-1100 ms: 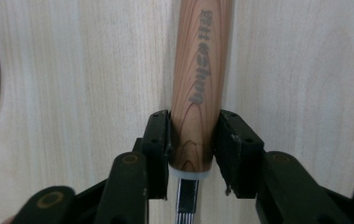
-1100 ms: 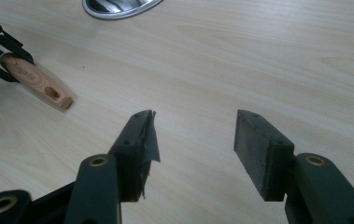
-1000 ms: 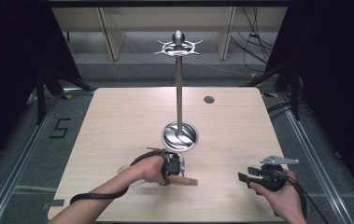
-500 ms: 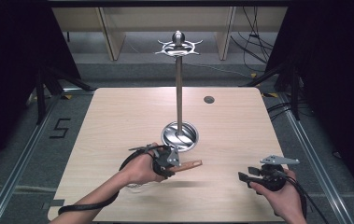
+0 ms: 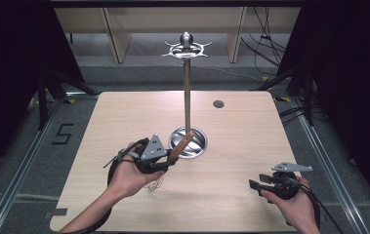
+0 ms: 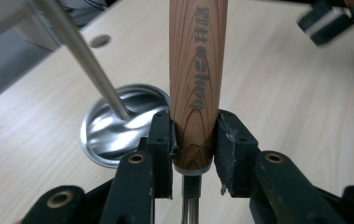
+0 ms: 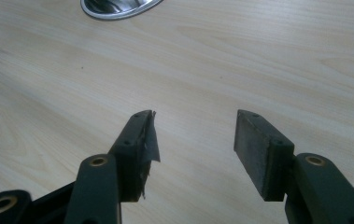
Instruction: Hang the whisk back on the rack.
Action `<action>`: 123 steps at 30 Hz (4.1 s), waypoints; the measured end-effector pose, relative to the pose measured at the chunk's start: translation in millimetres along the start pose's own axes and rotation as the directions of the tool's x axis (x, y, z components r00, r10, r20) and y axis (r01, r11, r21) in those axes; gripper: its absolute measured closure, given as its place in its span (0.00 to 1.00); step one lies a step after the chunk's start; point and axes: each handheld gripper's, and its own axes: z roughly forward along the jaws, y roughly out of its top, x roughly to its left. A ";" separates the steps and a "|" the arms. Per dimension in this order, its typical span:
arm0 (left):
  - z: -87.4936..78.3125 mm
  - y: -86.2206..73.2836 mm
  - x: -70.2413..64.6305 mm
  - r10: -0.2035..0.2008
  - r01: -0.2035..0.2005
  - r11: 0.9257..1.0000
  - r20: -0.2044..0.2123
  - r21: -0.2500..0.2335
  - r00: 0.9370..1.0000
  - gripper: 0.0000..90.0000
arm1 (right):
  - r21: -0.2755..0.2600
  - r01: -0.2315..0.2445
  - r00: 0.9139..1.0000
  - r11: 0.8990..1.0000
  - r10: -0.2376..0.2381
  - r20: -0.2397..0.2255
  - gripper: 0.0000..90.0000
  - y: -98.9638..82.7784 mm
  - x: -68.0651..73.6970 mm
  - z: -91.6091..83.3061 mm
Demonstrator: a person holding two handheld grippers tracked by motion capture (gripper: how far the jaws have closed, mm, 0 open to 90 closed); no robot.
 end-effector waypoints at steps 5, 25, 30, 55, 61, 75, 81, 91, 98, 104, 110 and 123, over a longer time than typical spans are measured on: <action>-6.0 5.7 -3.9 -0.128 0.120 0.987 -0.077 -0.110 0.989 0.76 | 0.001 0.000 1.000 1.000 0.000 0.000 0.53 0.0 0.1 0.0; -24.1 11.1 26.8 -0.210 0.189 0.950 -0.060 -0.250 0.976 0.76 | -0.004 0.006 1.000 1.000 -0.006 0.005 0.53 -0.1 -0.6 -0.5; -31.4 11.0 41.8 -0.177 0.161 0.954 -0.044 -0.254 0.983 0.76 | -0.002 -0.006 1.000 1.000 0.006 -0.004 0.53 -0.2 0.0 0.3; -44.2 26.2 46.1 -0.246 0.202 0.925 -0.101 -0.323 0.964 0.76 | 0.001 -0.007 1.000 1.000 0.007 -0.001 0.54 -0.2 0.0 0.5; -42.5 43.7 31.5 -0.264 0.202 0.914 -0.138 -0.353 0.955 0.76 | 0.001 -0.006 1.000 1.000 0.006 0.001 0.53 -0.1 0.3 0.3; -38.1 67.1 15.4 -0.299 0.213 0.910 -0.210 -0.355 0.931 0.76 | 0.002 -0.008 1.000 1.000 0.008 0.000 0.53 -0.4 0.2 -0.1; -37.2 72.8 14.4 -0.310 0.220 0.911 -0.225 -0.349 0.924 0.76 | 0.003 -0.011 1.000 1.000 0.011 0.000 0.53 -0.3 0.4 0.0; -35.2 77.0 12.9 -0.316 0.225 0.911 -0.233 -0.346 0.920 0.76 | 0.001 -0.007 1.000 1.000 0.007 0.001 0.53 -0.3 0.0 -0.1; -35.5 82.2 13.4 -0.314 0.221 0.911 -0.237 -0.348 0.919 0.76 | 0.001 -0.011 1.000 1.000 0.011 -0.003 0.53 -0.4 0.4 0.3; -34.9 86.1 14.6 -0.313 0.220 0.913 -0.241 -0.344 0.919 0.76 | 0.002 -0.010 1.000 1.000 0.010 -0.002 0.53 -0.4 0.5 0.1; -33.6 89.2 15.9 -0.313 0.219 0.912 -0.244 -0.345 0.918 0.76 | 0.001 -0.007 1.000 1.000 0.007 0.002 0.53 -0.3 0.1 -0.1; -32.8 92.2 15.5 -0.334 0.242 0.910 -0.249 -0.338 0.909 0.76 | 0.004 -0.009 1.000 1.000 0.009 0.000 0.53 -0.4 0.4 0.0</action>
